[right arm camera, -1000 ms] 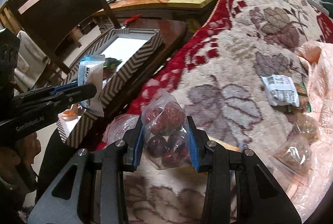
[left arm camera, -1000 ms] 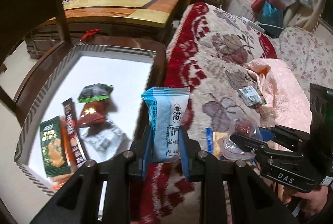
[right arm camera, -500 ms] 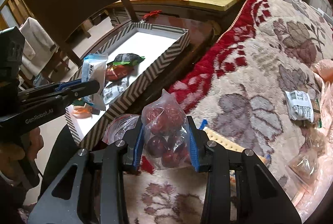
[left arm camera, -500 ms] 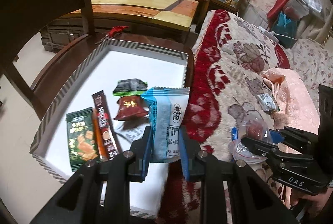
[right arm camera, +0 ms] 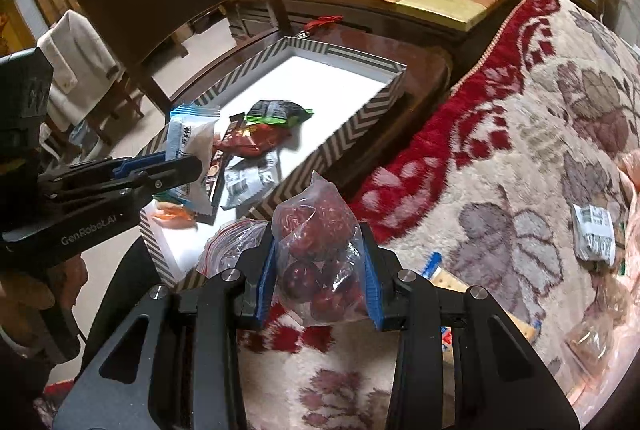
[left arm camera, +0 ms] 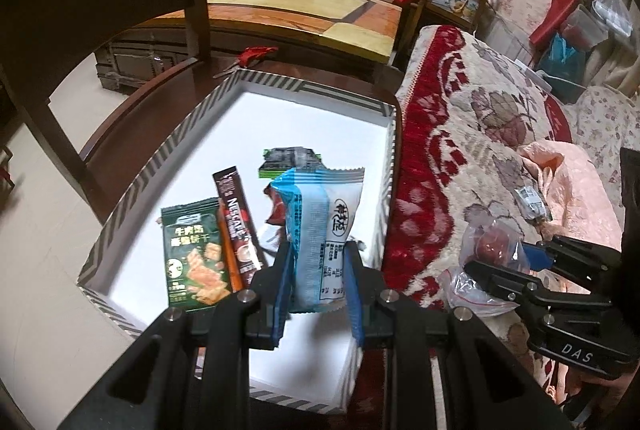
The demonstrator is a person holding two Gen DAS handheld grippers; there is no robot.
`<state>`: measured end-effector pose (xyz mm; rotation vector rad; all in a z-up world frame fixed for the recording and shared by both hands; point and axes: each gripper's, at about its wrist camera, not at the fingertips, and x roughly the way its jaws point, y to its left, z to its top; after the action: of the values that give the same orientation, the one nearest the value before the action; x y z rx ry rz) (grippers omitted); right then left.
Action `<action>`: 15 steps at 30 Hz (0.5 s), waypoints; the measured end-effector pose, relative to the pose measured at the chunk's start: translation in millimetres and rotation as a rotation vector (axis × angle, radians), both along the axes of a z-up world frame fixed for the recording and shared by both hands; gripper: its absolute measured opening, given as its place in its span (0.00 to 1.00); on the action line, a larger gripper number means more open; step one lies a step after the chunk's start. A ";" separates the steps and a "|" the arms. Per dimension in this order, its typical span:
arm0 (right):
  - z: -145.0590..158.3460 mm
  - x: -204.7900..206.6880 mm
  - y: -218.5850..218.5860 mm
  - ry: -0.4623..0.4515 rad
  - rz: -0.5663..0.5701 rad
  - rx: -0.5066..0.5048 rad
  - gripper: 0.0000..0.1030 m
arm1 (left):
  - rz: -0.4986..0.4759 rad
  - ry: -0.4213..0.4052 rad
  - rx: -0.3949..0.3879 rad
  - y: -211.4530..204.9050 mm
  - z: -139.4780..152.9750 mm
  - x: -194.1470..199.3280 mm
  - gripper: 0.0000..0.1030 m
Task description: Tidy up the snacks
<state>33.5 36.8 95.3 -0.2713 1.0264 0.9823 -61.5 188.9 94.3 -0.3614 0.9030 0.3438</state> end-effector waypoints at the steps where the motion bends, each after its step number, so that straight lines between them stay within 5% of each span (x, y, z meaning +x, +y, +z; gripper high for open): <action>1: 0.6 -1.2 2.6 -0.001 0.005 -0.001 0.35 | 0.004 0.001 -0.001 2.0 -0.6 -1.0 0.26; 15: 1.0 -10.1 48.9 -0.005 0.090 -0.026 0.35 | 0.070 0.016 -0.026 33.6 -12.5 -13.6 0.26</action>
<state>23.4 85.7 96.3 -0.3441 1.0299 1.0498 -75.1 222.6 81.8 -0.4156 0.9128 0.4004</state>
